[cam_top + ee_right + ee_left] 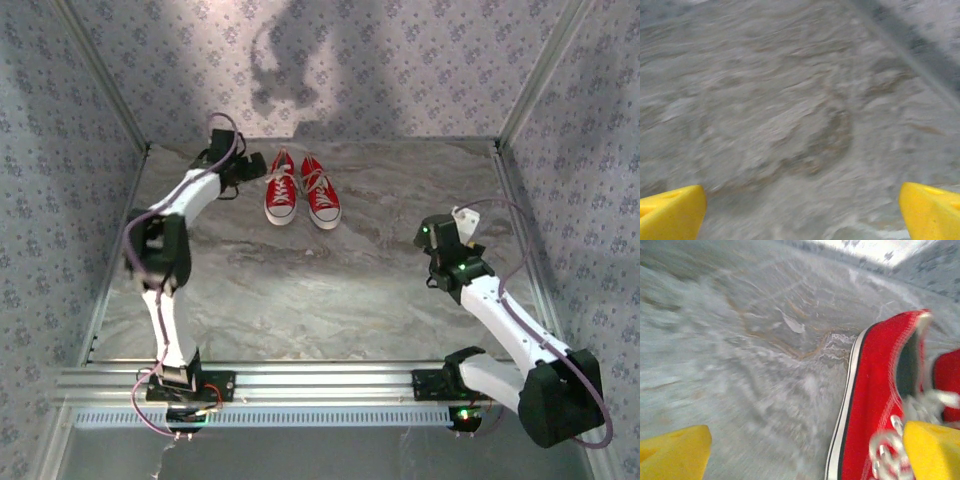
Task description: Tie the shoes
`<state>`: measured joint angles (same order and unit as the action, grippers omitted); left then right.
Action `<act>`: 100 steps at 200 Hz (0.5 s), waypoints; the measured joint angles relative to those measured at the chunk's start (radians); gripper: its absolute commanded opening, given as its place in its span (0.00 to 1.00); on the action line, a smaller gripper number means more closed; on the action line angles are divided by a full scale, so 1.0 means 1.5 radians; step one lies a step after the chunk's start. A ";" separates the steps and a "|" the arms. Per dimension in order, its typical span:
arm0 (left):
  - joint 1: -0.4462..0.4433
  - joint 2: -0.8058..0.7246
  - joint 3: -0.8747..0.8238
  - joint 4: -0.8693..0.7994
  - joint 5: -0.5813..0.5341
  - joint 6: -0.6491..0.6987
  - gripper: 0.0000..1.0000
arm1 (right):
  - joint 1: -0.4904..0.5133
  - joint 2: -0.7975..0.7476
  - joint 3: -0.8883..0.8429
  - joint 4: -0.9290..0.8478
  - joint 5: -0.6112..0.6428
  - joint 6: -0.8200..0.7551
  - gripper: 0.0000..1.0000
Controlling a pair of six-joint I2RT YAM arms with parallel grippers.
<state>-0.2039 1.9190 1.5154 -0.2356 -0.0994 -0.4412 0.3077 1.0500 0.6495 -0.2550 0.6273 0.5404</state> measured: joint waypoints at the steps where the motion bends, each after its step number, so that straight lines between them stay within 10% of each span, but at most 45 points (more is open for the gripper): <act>1: 0.000 -0.008 -0.007 0.004 -0.002 0.001 1.00 | -0.004 0.000 -0.004 0.006 0.004 -0.005 1.00; 48: -0.014 -0.377 -0.462 0.330 -0.143 0.056 1.00 | -0.103 0.041 -0.070 0.163 -0.006 -0.155 1.00; 100: -0.055 -0.466 -0.695 0.381 -0.244 0.164 1.00 | -0.135 0.166 -0.128 0.363 -0.108 -0.281 1.00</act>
<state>-0.2863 1.2198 0.4728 0.3355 -0.4652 -0.1951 0.1047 1.2991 0.4580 0.2901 0.4656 0.1184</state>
